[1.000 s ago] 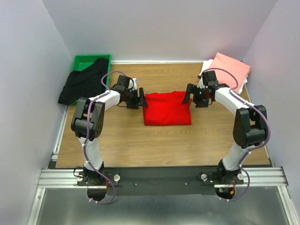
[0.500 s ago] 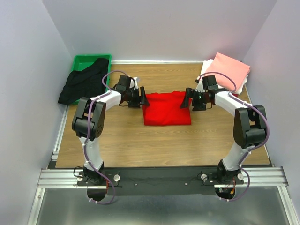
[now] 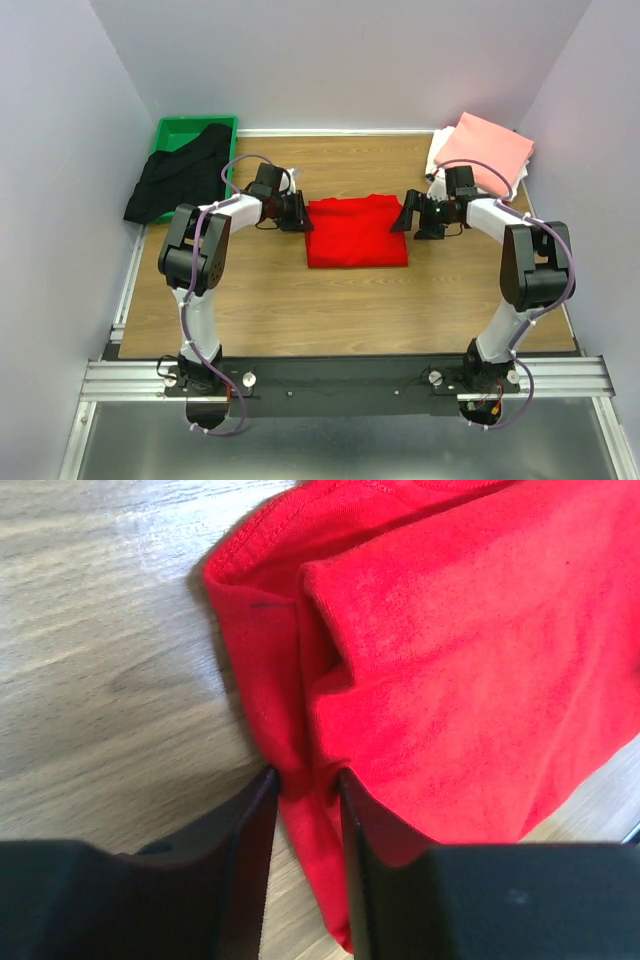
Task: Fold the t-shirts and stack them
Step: Neatly place the folded tshirt to the corner
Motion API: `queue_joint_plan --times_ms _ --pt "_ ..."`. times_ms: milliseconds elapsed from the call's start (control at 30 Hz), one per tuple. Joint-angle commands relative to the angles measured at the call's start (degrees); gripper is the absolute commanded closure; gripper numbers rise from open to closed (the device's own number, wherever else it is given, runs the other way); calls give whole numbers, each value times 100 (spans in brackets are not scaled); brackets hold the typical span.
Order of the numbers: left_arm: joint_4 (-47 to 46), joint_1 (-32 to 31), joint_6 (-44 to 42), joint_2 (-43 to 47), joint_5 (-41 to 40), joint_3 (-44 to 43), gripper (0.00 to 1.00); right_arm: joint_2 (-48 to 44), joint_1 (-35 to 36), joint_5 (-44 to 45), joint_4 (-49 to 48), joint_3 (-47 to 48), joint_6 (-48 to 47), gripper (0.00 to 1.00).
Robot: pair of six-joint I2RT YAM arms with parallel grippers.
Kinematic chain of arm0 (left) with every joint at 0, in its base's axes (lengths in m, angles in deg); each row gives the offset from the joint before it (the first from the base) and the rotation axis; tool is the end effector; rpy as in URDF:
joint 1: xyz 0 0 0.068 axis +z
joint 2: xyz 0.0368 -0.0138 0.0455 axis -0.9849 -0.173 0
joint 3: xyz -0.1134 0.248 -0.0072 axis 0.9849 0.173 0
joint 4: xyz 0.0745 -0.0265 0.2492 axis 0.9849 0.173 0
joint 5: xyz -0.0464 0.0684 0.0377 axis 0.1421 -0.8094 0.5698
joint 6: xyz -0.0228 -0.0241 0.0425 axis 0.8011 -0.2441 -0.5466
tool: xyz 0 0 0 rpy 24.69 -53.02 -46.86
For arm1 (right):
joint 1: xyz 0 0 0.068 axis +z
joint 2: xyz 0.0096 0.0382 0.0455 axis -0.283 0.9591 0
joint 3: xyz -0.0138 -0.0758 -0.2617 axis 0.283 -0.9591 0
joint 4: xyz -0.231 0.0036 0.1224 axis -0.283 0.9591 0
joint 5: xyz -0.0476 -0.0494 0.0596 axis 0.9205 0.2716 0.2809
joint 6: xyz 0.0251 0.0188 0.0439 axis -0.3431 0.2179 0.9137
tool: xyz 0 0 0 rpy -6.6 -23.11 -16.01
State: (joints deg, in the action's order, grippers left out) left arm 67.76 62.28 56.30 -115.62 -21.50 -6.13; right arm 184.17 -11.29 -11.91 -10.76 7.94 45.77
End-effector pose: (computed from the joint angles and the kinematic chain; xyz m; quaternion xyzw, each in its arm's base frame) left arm 0.3892 -0.1415 0.1508 0.0030 0.9242 -0.3214 0.2065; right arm 0.3524 0.0496 0.1743 0.0083 0.9342 0.2877 0.2109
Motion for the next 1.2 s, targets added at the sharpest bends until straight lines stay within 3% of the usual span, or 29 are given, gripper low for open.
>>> queue_joint_plan --times_ms 0,400,967,1067,1167 --pt "62 -43 -62 -152 -123 46 69 296 -145 -664 -309 -91 -127 4" --pt "88 -105 -97 -195 -123 196 95 1289 -277 -1394 -625 -214 -312 7" --pt "62 -210 -141 -275 -97 222 96 2001 302 -833 -845 -144 -84 16" --pt "53 -228 -132 -310 -71 187 96 2133 504 -674 -854 -3 4 21" --pt "44 -237 -114 -319 -70 170 96 2169 593 -332 -854 76 162 37"
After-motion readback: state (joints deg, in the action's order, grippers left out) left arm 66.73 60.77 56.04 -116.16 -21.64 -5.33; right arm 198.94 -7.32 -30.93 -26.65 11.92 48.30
